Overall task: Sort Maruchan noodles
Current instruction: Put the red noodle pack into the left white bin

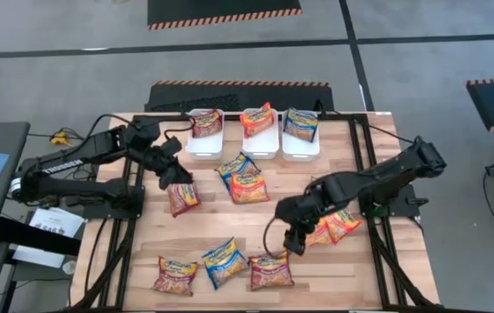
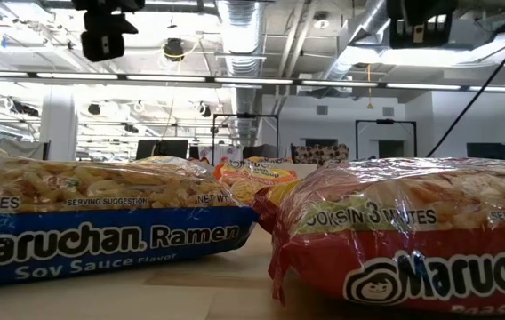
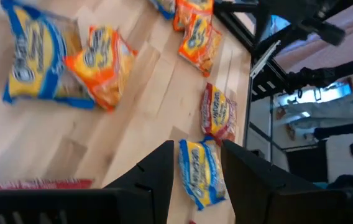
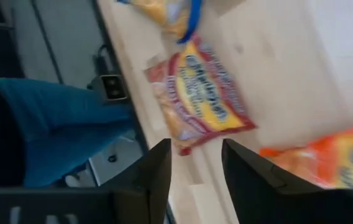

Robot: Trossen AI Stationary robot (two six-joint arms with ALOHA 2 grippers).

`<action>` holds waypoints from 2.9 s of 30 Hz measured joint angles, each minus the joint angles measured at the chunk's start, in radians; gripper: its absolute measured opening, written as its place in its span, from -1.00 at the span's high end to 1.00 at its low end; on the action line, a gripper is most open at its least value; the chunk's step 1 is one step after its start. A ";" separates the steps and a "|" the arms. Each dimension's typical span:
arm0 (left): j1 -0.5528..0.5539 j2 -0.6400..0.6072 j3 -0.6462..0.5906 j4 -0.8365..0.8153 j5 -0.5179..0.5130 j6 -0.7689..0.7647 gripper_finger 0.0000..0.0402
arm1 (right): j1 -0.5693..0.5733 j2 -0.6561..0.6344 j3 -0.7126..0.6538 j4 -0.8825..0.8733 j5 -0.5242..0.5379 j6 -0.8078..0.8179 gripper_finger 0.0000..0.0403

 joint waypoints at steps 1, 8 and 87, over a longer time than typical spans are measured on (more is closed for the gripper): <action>-0.009 0.000 0.000 -0.011 -0.001 -0.011 0.40 | 0.014 0.000 -0.013 0.031 0.000 0.009 0.11; -0.091 0.000 0.000 -0.066 -0.028 -0.068 0.40 | 0.110 0.069 -0.031 0.104 0.078 0.021 -0.20; -0.228 0.063 0.000 -0.126 -0.289 -0.152 -0.01 | 0.081 0.062 -0.031 0.075 0.335 0.249 1.00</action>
